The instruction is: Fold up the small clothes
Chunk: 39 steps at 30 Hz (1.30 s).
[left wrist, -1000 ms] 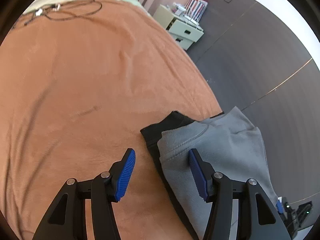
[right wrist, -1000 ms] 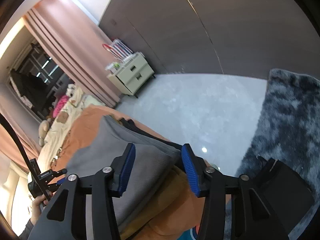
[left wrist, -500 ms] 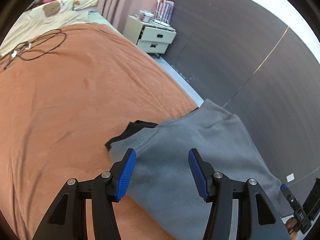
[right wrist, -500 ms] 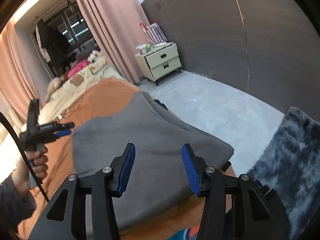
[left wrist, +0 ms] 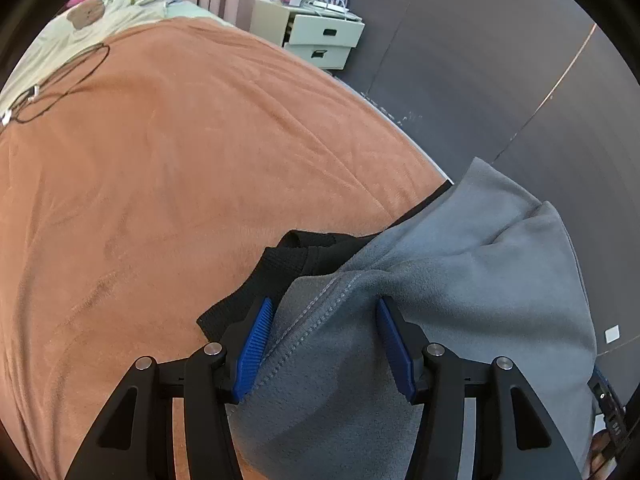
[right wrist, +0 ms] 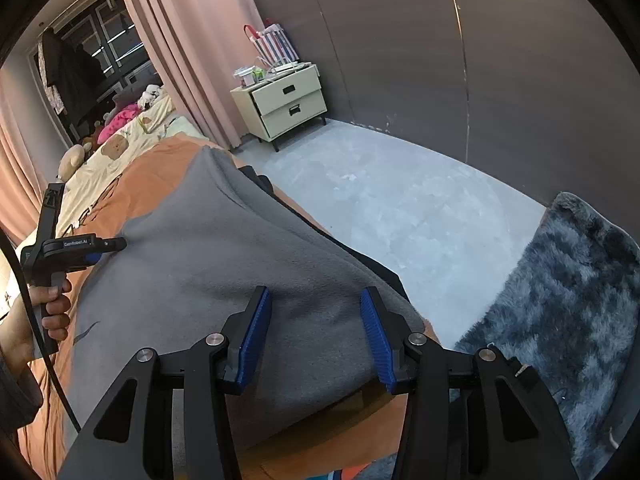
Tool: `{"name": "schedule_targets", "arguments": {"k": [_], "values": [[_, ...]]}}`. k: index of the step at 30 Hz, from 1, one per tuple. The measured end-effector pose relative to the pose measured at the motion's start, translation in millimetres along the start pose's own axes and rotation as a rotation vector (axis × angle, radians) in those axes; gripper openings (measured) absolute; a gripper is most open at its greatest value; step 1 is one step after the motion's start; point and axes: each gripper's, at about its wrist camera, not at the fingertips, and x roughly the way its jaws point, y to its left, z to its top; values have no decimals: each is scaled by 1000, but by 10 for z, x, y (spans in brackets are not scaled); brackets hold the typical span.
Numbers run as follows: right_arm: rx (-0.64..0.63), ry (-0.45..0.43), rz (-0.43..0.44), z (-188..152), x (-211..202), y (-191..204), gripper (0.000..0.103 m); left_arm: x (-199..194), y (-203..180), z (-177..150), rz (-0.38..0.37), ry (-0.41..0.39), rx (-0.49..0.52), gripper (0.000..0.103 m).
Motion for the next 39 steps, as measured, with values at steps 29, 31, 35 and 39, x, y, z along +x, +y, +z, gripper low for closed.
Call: {"name": "schedule_targets", "arguments": {"k": [29, 31, 35, 39], "values": [[-353, 20, 139, -640, -580, 1203, 43, -1280, 6, -1089, -77, -47, 6, 56], [-370, 27, 124, -707, -624, 1155, 43, -1404, 57, -1212, -67, -56, 0, 56], [-389, 51, 97, -725, -741, 1202, 43, -1640, 161, -1429, -49, -74, -1, 56], [-361, 73, 95, -698, -902, 1226, 43, -1903, 266, -1625, -44, -96, -10, 56]]}}
